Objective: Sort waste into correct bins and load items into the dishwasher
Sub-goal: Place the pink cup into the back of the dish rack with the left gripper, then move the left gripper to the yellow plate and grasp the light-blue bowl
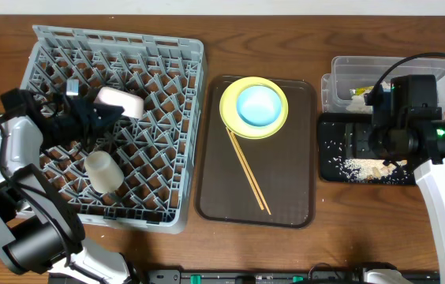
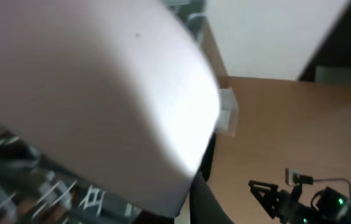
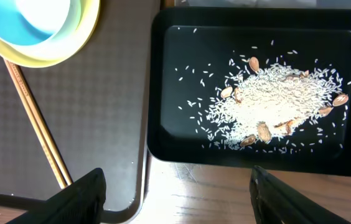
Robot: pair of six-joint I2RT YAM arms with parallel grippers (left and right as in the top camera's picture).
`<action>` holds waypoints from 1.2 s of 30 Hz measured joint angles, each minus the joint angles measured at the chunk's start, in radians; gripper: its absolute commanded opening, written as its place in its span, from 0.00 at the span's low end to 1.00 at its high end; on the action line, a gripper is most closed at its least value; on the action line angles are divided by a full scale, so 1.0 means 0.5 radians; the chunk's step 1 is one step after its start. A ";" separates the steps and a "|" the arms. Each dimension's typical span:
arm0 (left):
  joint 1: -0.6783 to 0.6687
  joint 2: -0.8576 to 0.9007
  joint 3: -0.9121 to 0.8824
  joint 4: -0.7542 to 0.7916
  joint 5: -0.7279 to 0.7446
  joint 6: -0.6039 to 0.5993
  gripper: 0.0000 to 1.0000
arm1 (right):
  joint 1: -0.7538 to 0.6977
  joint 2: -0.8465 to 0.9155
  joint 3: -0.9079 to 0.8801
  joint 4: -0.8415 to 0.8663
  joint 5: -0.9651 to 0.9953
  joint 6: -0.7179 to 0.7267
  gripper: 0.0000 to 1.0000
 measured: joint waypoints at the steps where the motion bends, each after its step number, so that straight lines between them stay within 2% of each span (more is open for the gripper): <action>1: 0.008 0.000 -0.002 -0.033 -0.049 -0.002 0.23 | 0.000 0.000 0.000 -0.001 0.000 0.000 0.72; 9: 0.026 -0.095 -0.016 -0.108 -0.331 -0.011 0.41 | 0.000 0.000 0.000 0.000 0.001 -0.002 0.73; 20: -0.065 -0.824 -0.021 -0.090 -0.519 -0.008 0.40 | 0.000 0.000 0.000 0.000 0.007 -0.017 0.72; 24: -0.355 -1.011 -0.013 -0.091 -0.767 -0.008 0.41 | 0.000 0.000 0.000 -0.001 0.034 -0.013 0.74; 28: -0.787 -1.073 0.067 -0.087 -1.104 -0.004 0.67 | -0.018 0.000 0.000 -0.008 0.121 0.044 0.81; 29: -0.919 -1.073 0.092 -0.068 -1.202 0.003 0.70 | -0.034 0.000 0.000 -0.013 0.143 0.060 0.83; 33: -1.334 -1.055 0.112 0.117 -1.531 -0.006 0.75 | -0.117 0.000 0.000 -0.021 0.194 0.087 0.87; 36: -1.604 -0.989 0.121 0.307 -1.746 -0.003 0.75 | -0.137 0.000 0.000 -0.031 0.219 0.089 0.87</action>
